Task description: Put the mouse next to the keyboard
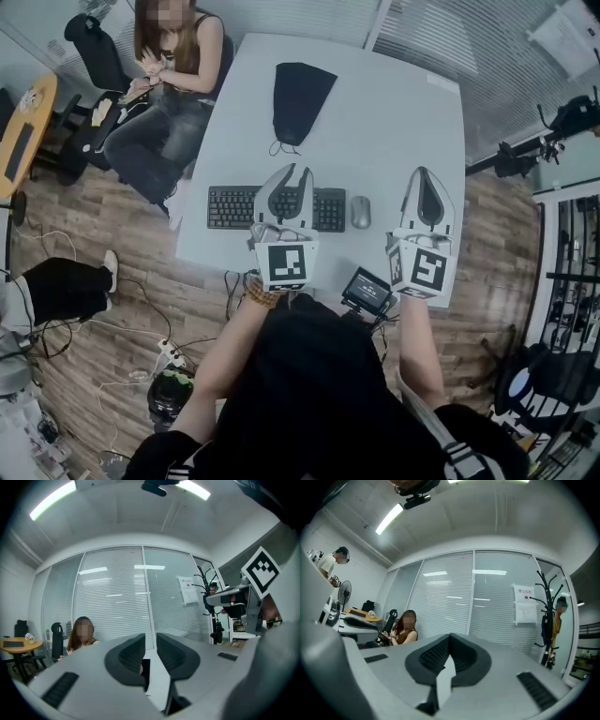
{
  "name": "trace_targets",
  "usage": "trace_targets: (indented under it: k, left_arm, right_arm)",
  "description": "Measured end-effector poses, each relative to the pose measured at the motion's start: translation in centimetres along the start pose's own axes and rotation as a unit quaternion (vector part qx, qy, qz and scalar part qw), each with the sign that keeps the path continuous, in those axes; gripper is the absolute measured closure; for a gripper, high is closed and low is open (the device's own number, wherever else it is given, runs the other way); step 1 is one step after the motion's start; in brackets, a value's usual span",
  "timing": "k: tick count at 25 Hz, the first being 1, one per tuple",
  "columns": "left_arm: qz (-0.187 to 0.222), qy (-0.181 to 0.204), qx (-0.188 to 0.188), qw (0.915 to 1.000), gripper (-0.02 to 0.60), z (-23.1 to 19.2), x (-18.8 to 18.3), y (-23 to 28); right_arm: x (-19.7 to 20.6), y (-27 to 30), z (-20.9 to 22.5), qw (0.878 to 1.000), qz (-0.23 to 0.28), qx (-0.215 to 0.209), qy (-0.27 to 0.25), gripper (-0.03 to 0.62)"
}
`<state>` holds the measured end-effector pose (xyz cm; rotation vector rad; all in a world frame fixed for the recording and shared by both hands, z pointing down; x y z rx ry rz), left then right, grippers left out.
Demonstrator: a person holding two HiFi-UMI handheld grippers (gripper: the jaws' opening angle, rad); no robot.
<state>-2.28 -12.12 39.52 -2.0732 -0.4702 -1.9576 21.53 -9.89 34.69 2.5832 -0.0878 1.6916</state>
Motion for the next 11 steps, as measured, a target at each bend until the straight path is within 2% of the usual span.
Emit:
trace_targets:
  k: [11]
  left_arm:
    - [-0.005, 0.002, -0.002, 1.0000, 0.503, -0.67, 0.33, 0.08]
  right_arm:
    - [0.56, 0.72, -0.16, 1.000, -0.009, -0.004, -0.001, 0.599]
Point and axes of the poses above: the fingertips, and each gripper's own axes: y forward along the fingers, z to its right, x out of its underside, the point moved 10 cm from there along -y, backward along the fingers, and after that the axes turned 12 degrees about -y, right-handed, at the moved point
